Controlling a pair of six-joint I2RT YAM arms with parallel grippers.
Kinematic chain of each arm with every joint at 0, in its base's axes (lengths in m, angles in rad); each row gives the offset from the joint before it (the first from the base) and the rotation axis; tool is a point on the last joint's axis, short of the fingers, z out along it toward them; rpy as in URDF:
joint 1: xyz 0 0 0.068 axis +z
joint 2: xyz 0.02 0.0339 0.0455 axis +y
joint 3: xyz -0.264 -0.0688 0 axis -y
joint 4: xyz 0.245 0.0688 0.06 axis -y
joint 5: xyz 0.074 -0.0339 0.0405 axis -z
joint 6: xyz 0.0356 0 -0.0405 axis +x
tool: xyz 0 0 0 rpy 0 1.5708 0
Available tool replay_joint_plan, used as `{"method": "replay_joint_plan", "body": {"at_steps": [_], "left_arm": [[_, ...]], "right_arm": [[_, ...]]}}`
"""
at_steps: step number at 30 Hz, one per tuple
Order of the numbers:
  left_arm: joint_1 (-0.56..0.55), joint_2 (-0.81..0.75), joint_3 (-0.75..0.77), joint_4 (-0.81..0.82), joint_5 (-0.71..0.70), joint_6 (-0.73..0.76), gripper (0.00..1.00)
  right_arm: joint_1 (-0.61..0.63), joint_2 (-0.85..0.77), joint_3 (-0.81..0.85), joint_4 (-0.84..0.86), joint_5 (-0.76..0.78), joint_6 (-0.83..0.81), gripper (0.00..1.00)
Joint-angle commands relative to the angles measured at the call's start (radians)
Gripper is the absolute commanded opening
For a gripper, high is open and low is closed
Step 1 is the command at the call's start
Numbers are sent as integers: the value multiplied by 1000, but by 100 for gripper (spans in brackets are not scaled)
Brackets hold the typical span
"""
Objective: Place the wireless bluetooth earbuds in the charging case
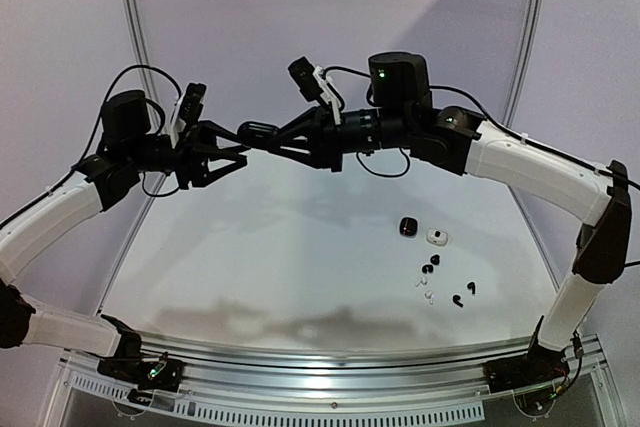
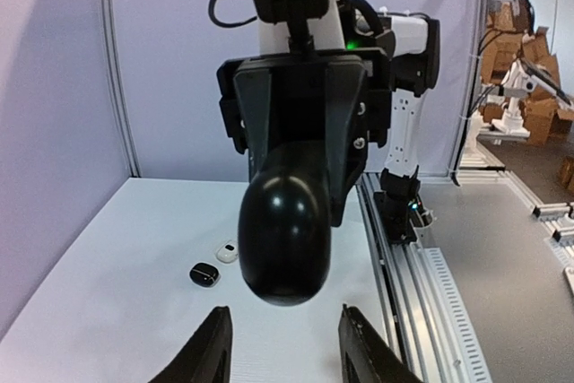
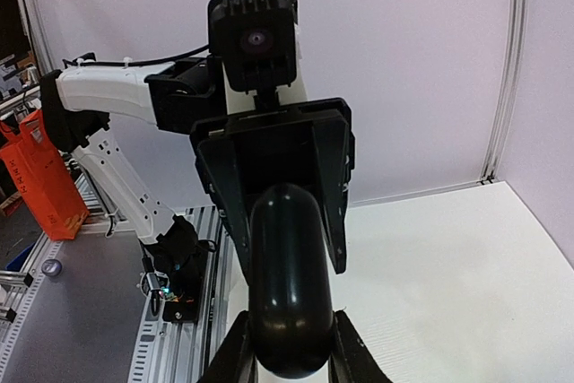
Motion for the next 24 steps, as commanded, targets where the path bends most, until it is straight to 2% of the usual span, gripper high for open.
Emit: {"method": "replay_joint_plan", "body": {"at_steps": [1,7,13,17,24], "left_arm": [[-9,6,-1,24,10,-8,40],[-18,15,6,102,20,-79,47],[-27,33,17,128,24,-131,46],[-32,44,24,129,36,-127,42],[-39,54,39,145,40,-142,47]], "right_arm": [[19,-13,41,-12,31,-21,0],[25,7,58,-31,45,-33,0],[27,20,77,-55,64,-33,0],[28,24,84,-54,68,-69,0],[27,44,110,-104,83,-92,0]]}}
